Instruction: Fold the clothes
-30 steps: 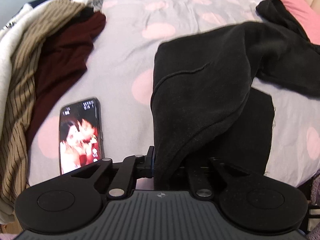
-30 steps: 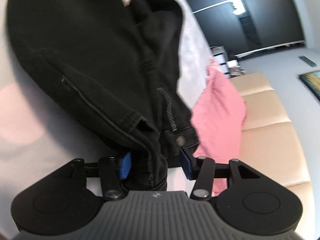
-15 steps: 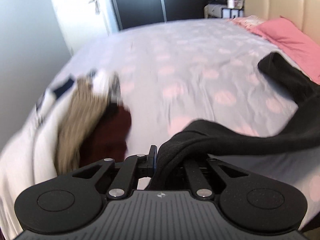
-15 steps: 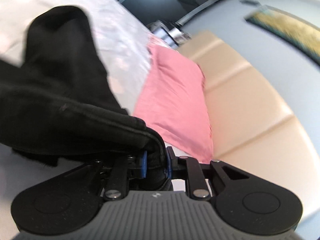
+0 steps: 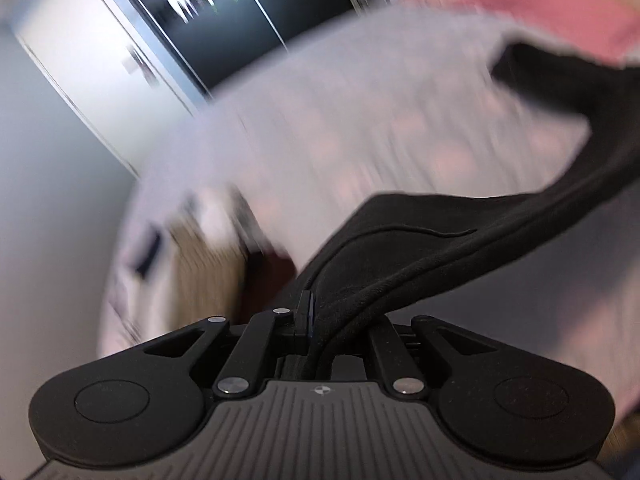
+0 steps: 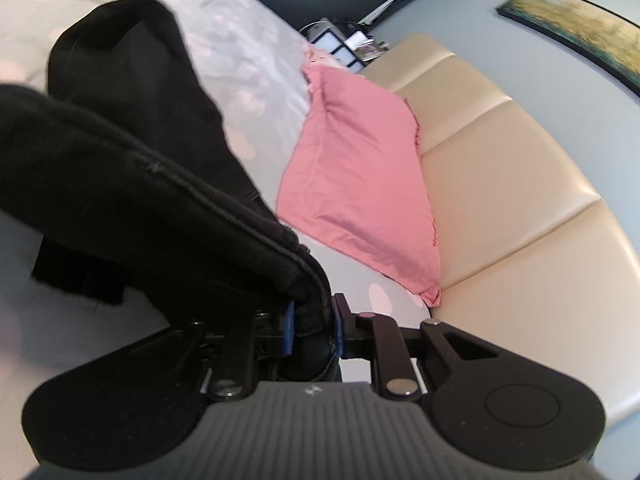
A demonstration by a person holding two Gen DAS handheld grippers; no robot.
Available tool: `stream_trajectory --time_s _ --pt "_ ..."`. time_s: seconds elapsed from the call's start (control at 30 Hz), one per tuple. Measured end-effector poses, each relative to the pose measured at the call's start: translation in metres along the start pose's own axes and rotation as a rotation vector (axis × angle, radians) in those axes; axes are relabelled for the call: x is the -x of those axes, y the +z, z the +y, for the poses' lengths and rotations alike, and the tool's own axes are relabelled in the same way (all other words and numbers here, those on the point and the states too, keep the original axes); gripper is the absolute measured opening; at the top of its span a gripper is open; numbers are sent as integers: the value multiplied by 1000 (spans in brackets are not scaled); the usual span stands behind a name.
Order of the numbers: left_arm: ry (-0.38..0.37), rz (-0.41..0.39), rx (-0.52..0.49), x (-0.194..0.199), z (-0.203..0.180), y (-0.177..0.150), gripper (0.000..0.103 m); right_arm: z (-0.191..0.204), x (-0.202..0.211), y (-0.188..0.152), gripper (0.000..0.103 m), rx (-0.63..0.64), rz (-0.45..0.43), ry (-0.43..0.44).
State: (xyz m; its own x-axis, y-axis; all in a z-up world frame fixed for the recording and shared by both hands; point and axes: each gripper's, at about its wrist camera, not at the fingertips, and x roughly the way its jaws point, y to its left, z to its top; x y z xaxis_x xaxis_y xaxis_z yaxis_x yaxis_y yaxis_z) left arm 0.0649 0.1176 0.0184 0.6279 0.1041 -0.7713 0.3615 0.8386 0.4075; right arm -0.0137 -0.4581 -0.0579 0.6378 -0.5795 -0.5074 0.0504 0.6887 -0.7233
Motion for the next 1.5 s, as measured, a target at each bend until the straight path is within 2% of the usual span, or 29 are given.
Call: stream_trajectory --time_s 0.1,0.2,0.3,0.4,0.5,0.6,0.63,0.77,0.8,0.83,0.9,0.93,1.03,1.23,1.3,1.33,1.43,1.5 --pt "-102 106 -33 -22 -24 -34 4 0 -2 -3 20 10 20 10" --pt "-146 161 -102 -28 -44 -54 4 -1 -14 -3 20 5 54 28" --pt "-213 213 -139 -26 -48 -66 4 2 -22 -4 20 35 92 51" --pt "-271 270 -194 -26 -53 -76 5 12 -30 -12 20 107 167 94" --pt "-319 306 -235 -31 -58 -81 10 21 -35 -20 21 165 230 151" --pt "-362 303 -205 -29 -53 -84 18 27 -35 -26 24 218 263 193" --pt "-381 296 -176 -28 -47 -85 21 29 -34 -29 29 234 274 207" --pt "-487 289 -39 -21 -15 -83 33 26 -30 -31 32 259 305 236" --pt "-512 287 -8 -20 -6 -83 37 24 -29 -30 43 253 316 245" --pt "-535 284 19 -18 1 -83 40 24 -26 -31 63 255 337 267" --pt "-566 272 56 -12 16 -82 42 29 -21 -38 74 300 385 329" --pt "-577 263 72 -9 23 -82 45 34 -19 -42 74 333 397 348" --pt "-567 246 141 -6 44 -83 52 39 -16 -43 74 376 394 327" --pt "-479 163 360 -9 95 -87 52 18 -6 -26 74 236 323 175" --pt "-408 154 410 -20 107 -89 52 8 -9 -20 74 165 303 108" --pt "-363 162 423 -30 111 -89 52 4 -10 -16 74 131 293 102" --pt "-238 218 452 -66 122 -92 52 -2 -11 -8 75 48 256 138" --pt "-187 250 470 -84 128 -95 51 -5 -14 -5 74 17 252 147"
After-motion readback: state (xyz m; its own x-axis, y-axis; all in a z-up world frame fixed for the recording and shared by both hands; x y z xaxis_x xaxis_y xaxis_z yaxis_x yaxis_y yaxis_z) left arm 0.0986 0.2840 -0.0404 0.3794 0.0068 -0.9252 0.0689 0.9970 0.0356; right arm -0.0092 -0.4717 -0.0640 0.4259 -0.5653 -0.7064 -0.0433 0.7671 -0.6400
